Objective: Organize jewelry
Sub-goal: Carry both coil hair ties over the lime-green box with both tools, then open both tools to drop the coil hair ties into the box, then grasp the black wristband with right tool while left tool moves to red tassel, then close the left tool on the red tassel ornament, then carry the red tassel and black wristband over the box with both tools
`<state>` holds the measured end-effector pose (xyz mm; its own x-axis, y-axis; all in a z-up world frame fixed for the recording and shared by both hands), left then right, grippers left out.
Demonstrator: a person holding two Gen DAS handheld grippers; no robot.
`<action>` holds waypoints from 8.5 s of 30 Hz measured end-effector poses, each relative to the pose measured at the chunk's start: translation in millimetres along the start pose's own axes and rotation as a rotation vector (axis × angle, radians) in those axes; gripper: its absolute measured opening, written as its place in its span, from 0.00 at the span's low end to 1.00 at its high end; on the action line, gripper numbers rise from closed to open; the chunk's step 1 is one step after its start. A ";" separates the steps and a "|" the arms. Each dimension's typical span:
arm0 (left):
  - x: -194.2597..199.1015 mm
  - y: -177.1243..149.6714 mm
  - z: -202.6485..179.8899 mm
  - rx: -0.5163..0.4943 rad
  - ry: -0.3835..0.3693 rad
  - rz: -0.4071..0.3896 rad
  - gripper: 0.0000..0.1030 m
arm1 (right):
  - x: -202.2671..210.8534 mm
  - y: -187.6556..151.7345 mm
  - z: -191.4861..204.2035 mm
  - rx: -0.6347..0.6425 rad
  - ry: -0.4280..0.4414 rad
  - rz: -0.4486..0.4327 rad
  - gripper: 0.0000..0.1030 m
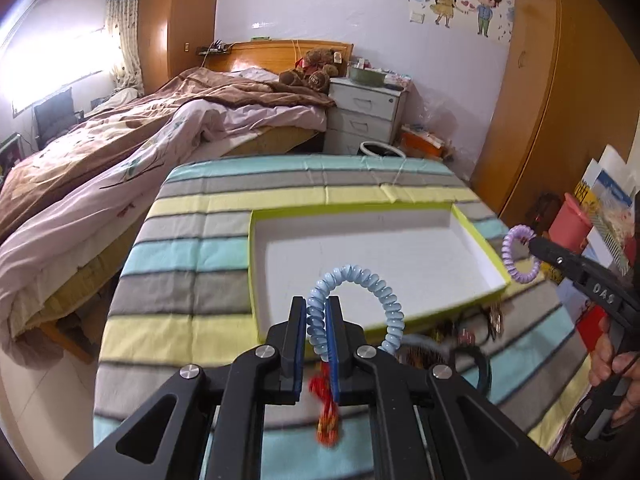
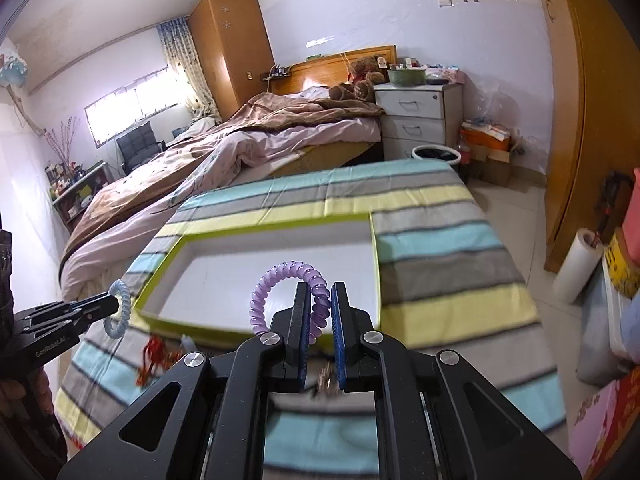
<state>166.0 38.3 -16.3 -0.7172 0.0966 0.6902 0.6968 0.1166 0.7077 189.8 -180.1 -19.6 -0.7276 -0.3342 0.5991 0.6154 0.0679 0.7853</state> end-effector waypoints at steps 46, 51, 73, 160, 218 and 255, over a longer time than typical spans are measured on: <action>-141.3 29.3 22.4 0.034 0.021 0.190 0.10 | -141.9 17.1 -18.8 0.149 -0.125 0.221 0.11; -134.8 28.9 22.7 0.048 0.009 0.182 0.26 | -138.1 18.9 -18.8 0.142 -0.124 0.205 0.14; -29.5 8.3 10.4 0.053 -0.043 0.046 0.39 | -56.6 9.1 6.0 0.106 -0.051 0.091 0.18; -11.0 -97.7 -3.0 -0.017 -0.031 0.119 0.13 | -8.6 -99.1 -13.1 0.091 -0.056 0.274 0.07; -51.0 -7.8 -1.8 0.013 -0.071 0.066 0.13 | -102.4 24.0 26.3 0.099 0.037 0.200 0.08; -74.1 -17.5 4.6 0.050 -0.061 0.127 0.13 | -169.1 12.6 42.0 0.180 0.040 0.334 0.09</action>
<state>206.9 33.6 -80.5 -0.6236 0.1731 0.7624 0.7817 0.1489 0.6056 307.8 -83.2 -104.4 -0.4817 -0.3017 0.8228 0.7508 0.3422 0.5650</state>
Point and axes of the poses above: each gripper's, at about its wrist camera, not at the fingertips, and x roughly against the way its jaws point, z to its left, y to its top, the point moved 9 cm from there along -x, roughly the way its jaws point, and after that the axes turned 3 degrees about x, right-handed, at the moved point
